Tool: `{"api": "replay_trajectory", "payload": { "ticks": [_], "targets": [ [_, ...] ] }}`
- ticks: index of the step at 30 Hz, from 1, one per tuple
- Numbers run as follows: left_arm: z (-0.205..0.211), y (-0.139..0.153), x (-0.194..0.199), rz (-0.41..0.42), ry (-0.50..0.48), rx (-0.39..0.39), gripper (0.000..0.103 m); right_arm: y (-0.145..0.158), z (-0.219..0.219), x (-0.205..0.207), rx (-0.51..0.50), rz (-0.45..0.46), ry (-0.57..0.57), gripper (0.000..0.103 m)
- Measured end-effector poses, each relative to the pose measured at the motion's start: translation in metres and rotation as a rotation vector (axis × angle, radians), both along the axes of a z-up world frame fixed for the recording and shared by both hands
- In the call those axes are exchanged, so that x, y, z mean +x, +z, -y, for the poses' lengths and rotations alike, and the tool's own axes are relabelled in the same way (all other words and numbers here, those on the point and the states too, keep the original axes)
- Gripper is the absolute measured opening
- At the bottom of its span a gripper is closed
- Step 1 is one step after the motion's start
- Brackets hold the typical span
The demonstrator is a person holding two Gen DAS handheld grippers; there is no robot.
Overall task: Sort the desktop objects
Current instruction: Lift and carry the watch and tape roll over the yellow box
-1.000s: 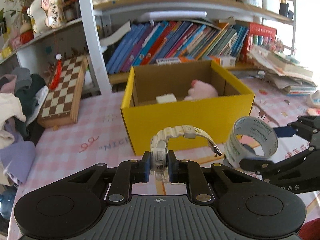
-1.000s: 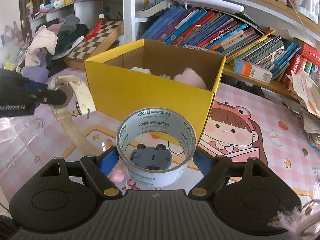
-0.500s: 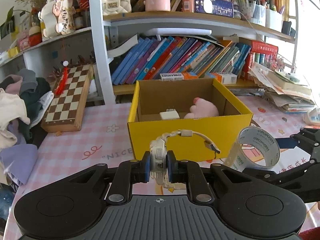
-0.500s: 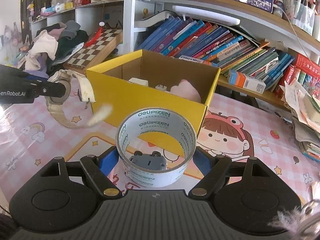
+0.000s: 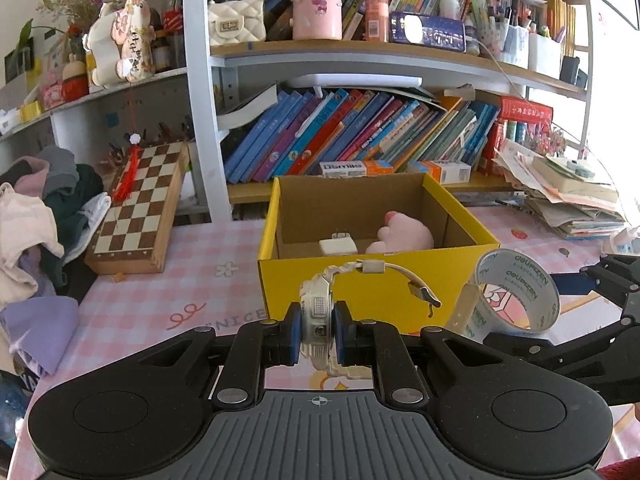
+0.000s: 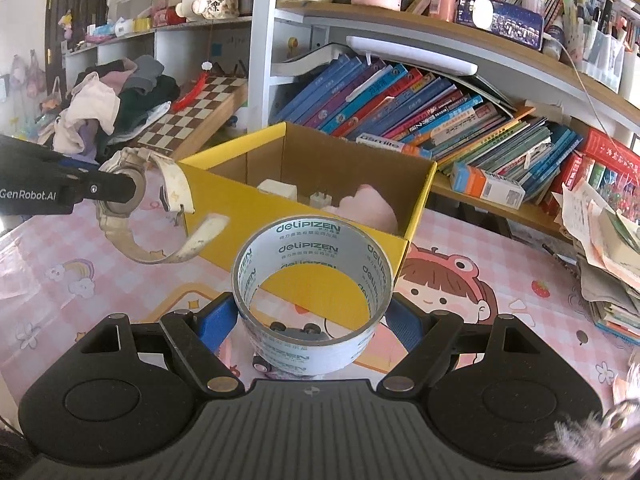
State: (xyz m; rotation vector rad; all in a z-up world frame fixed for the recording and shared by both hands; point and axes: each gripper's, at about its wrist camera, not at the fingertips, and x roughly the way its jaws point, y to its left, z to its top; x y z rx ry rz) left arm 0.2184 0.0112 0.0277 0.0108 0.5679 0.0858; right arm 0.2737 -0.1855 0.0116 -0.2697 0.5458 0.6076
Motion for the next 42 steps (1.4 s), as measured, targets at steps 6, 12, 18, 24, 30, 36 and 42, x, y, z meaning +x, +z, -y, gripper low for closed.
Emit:
{"api": "replay_trajectory", "payload": {
  "ticks": [6,12,18,24,30,36,42],
  "targets": [
    [0.0,0.002,0.001,0.014,-0.008,-0.008,0.015,0.006,-0.001,0.0,0.002,0.015,-0.006,0.08],
    [0.001,0.004,0.003,0.022,-0.02,-0.007,0.015,0.015,-0.001,0.005,0.018,0.024,-0.018,0.08],
    [-0.006,0.01,0.006,0.04,-0.01,-0.012,0.015,0.025,-0.003,0.013,0.036,0.038,-0.021,0.08],
    [-0.011,0.017,0.011,0.057,-0.004,-0.02,0.015,0.034,-0.007,0.022,0.042,0.056,-0.015,0.08],
    [-0.014,0.023,0.021,0.082,0.0,-0.024,0.015,0.042,-0.013,0.034,0.035,0.077,-0.002,0.08],
    [-0.017,0.028,0.034,0.103,0.002,-0.027,0.015,0.047,-0.018,0.047,0.021,0.103,0.011,0.08],
    [-0.019,0.028,0.05,0.104,-0.003,-0.024,0.015,0.048,-0.022,0.065,0.012,0.12,0.017,0.08]
  ]
}}
